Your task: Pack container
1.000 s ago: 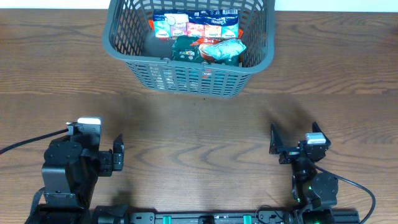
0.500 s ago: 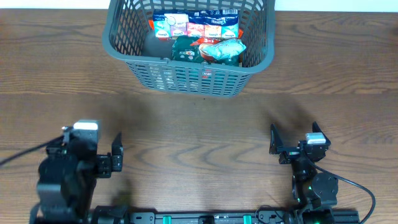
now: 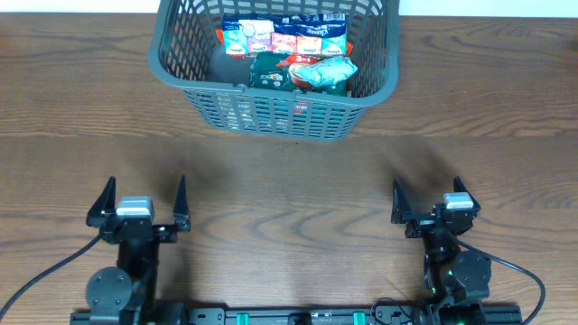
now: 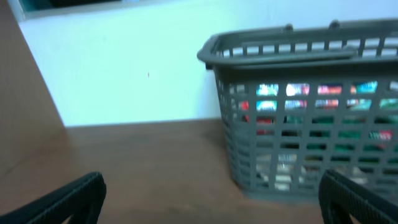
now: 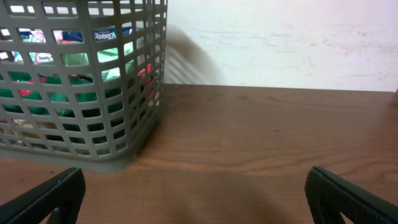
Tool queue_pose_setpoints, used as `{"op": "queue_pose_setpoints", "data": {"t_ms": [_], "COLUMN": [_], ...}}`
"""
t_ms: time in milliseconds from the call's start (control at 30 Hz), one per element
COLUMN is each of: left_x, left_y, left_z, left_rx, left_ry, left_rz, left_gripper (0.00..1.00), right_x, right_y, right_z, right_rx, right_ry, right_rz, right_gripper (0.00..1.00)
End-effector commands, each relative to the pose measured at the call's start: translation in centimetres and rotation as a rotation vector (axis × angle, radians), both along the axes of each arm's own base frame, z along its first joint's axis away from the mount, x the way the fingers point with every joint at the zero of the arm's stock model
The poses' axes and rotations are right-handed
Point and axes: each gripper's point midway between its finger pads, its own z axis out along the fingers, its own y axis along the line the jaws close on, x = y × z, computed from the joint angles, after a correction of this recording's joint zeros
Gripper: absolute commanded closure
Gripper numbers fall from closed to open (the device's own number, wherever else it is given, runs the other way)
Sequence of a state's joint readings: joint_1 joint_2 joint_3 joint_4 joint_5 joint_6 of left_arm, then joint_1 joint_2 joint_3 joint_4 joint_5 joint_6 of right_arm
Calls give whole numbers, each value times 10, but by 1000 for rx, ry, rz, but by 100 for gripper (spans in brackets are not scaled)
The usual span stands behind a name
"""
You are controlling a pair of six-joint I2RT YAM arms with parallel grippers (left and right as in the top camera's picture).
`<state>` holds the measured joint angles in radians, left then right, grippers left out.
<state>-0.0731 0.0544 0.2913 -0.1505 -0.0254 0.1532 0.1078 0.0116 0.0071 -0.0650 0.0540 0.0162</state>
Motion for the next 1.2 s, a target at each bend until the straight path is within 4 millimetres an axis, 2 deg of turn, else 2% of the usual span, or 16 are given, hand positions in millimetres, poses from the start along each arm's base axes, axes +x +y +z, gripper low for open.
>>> {"op": "queue_pose_setpoints", "data": {"t_ms": [0, 267, 533, 633, 733, 833, 1167], "left_x": [4, 14, 20, 19, 17, 17, 17], "left_y": [-2, -4, -3, -4, -13, -20, -20], "left_z": [-3, -30, -79, -92, -107, -106, -106], "left_rx": [-21, -25, -25, -22, -22, -21, -21], "left_ry": [-76, -81, 41, 93, 156, 151, 151], "left_rz": [-10, -17, -13, -16, -69, -109, -109], "left_gripper": [1, 1, 1, 1, 1, 1, 1], "right_x": [0, 0, 0, 0, 0, 0, 0], "right_y": [-5, -5, -5, -5, -5, -5, -5], "right_z": [-1, -1, -1, -1, -1, -1, -1], "right_rx": [16, 16, 16, 16, 16, 16, 16], "right_ry": [2, 1, 1, 2, 1, 2, 2], "right_rz": [-23, -23, -23, -23, -24, -23, -24], "right_gripper": [1, 1, 1, 1, 1, 1, 1]}}
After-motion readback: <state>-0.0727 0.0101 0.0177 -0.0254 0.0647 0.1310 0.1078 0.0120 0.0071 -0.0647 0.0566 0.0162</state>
